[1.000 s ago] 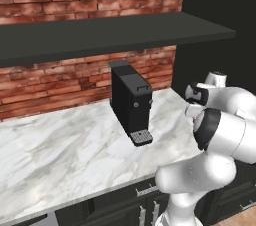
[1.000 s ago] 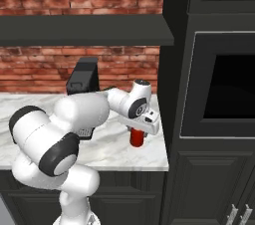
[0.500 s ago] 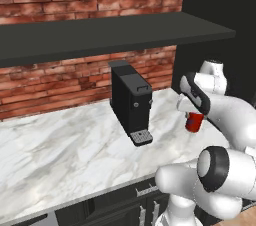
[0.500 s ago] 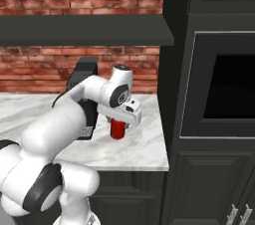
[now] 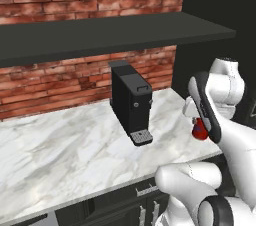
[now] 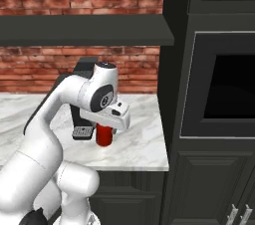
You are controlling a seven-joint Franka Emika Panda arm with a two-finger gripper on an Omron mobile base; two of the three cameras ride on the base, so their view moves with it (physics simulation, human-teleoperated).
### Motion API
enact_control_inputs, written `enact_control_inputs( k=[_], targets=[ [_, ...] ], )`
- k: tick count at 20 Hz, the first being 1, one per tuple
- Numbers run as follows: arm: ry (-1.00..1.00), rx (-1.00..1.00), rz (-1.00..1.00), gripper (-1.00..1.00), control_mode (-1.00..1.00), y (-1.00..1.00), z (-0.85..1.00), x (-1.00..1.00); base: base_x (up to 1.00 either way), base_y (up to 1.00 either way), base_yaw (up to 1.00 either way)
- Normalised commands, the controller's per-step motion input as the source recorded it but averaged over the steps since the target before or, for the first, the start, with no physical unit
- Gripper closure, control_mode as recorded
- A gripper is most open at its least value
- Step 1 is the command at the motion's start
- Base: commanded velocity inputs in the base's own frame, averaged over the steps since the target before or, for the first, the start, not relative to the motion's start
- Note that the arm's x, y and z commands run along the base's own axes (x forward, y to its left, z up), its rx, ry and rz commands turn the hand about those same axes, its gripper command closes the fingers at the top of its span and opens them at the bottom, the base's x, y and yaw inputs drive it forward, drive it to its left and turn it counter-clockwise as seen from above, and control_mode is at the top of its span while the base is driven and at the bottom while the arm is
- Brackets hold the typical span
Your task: Four empty soda cans are scattered around the kitchen. Gather all the cans and cluster them next to the stove for recycling.
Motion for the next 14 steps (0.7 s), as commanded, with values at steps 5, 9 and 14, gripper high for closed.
enact_control_inputs(
  k=[5, 9, 14],
  targets=[
    [-0.04, 0.00, 0.02, 1.00, -1.00, 0.23, 0.27, -0.95, 0.00, 0.00, 0.00],
    [-0.02, 0.00, 0.03, 1.00, -1.00, 0.37, 0.30, -0.81, 0.00, 0.00, 0.00],
    [0.00, 0.00, 0.02, 1.00, -1.00, 0.39, 0.16, -0.62, 0.00, 0.00, 0.00]
  ],
)
